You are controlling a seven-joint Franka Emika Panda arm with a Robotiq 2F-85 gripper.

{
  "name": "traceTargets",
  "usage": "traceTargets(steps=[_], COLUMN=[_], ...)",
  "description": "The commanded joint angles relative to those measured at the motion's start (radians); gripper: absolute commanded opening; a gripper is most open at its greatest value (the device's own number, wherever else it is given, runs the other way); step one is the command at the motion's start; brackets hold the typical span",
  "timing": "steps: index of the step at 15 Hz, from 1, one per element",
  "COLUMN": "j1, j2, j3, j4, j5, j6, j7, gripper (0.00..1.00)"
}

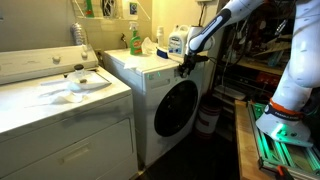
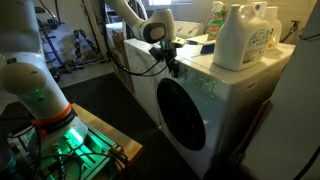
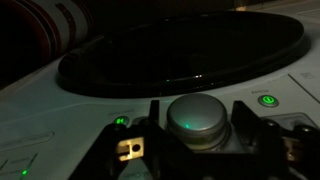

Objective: Turn the knob on the washing machine to the right.

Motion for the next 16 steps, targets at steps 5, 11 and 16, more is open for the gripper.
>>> traceTargets(steps=[5,11,16], j1=[-0.004,-0.058,-0.124], j2=[0.001,-0.01,-0.007], j3=[-0.023,0.01,0.034], j4=[0.021,0.008,0.018], j5=[0.035,0.21,0.444], j6=[-0.063,-0.064,-0.124], j7=[-0.087,-0.28,-0.487], gripper=[0.4,0.31,0.31])
